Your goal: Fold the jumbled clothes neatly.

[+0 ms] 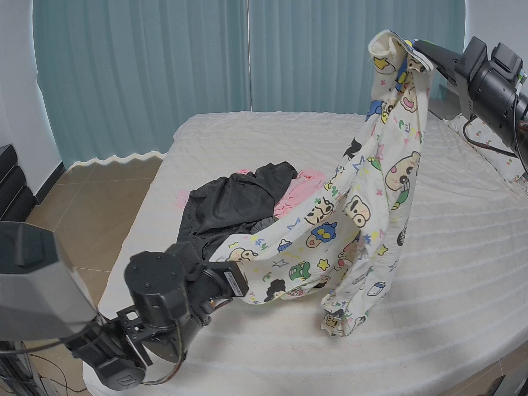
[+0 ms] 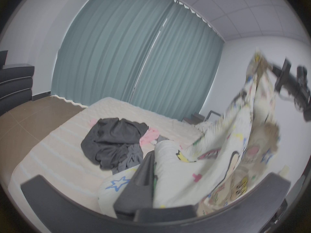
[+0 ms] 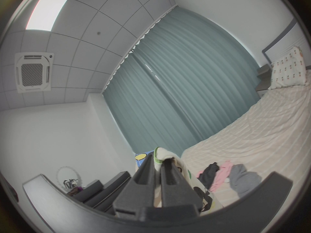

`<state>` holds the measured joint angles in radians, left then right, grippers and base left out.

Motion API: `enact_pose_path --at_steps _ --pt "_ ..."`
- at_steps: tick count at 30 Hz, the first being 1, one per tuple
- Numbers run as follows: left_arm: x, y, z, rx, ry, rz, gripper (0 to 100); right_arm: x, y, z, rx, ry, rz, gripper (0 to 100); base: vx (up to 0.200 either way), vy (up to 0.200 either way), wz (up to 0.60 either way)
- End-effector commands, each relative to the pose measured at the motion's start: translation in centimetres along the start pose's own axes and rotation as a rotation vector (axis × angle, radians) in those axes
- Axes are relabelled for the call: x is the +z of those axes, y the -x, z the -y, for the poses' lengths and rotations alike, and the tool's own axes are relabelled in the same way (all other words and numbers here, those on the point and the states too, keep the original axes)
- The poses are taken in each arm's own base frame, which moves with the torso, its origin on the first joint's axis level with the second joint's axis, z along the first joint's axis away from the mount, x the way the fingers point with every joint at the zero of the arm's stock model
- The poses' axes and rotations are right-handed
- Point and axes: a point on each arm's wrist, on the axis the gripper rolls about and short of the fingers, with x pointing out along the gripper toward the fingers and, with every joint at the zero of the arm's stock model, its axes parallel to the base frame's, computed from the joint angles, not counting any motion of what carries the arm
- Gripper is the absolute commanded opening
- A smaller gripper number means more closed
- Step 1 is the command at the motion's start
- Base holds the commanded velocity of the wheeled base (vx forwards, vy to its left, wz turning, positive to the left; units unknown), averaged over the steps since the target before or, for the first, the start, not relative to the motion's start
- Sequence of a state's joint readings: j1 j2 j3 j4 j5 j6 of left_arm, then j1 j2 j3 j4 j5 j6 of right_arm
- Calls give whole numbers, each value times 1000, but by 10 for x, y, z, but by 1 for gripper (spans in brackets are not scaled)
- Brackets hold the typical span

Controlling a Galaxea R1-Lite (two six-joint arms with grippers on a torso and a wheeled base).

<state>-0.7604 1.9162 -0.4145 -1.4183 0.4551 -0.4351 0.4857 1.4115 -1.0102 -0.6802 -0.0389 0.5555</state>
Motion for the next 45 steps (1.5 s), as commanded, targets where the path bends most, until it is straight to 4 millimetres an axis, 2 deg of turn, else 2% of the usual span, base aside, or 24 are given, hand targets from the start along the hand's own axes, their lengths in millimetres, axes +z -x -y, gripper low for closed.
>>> enact_pose_path --at_steps 1,3,4,5,8,12,13,14,17,19,22,26,27,28,31,35,41,45 --pt "80 28 2 -55 84 184 0 1 8 47 -170 46 -9 0 0 0 0" --pt "108 31 5 -53 94 219 0 2 11 57 -218 52 -18 0 0 0 0" --pt "108 31 5 -53 94 219 0 2 11 57 -218 52 -18 0 0 0 0" --pt "140 37 14 -65 114 262 0 2 13 62 -241 54 -27 0 0 0 0" --pt "182 49 27 -94 136 312 0 6 15 61 -242 57 -12 0 0 0 0" --pt "223 72 36 -183 135 326 0 18 19 51 -211 61 32 0 0 0 0" --pt "224 73 36 -185 134 326 0 18 20 51 -210 61 33 0 0 0 0" --pt "241 79 34 -182 130 341 0 23 23 45 -192 62 53 0 0 0 0" --pt "254 81 29 -157 120 366 0 31 31 32 -142 62 77 0 0 0 0" --pt "254 81 27 -156 115 367 0 34 34 26 -116 60 82 0 0 0 0" --pt "258 87 29 -177 114 392 0 47 43 4 -26 52 123 0 0 0 0" --pt "259 97 28 -191 114 373 0 44 47 -4 16 28 104 0 0 0 0" --pt "246 95 24 -164 103 302 0 37 47 -5 23 16 82 0 0 0 0" --pt "244 95 23 -161 104 293 0 37 48 -5 25 14 79 0 0 0 0" --pt "223 96 13 -131 94 220 0 38 49 -7 34 -30 79 0 0 0 0" --pt "208 96 7 -111 83 176 0 42 50 -9 53 -79 87 0 0 0 0" --pt "199 94 3 -97 75 146 0 46 54 -13 92 -112 83 0 0 0 0" --pt "195 92 3 -93 76 133 0 47 53 -14 99 -142 85 0 -200 0 0"
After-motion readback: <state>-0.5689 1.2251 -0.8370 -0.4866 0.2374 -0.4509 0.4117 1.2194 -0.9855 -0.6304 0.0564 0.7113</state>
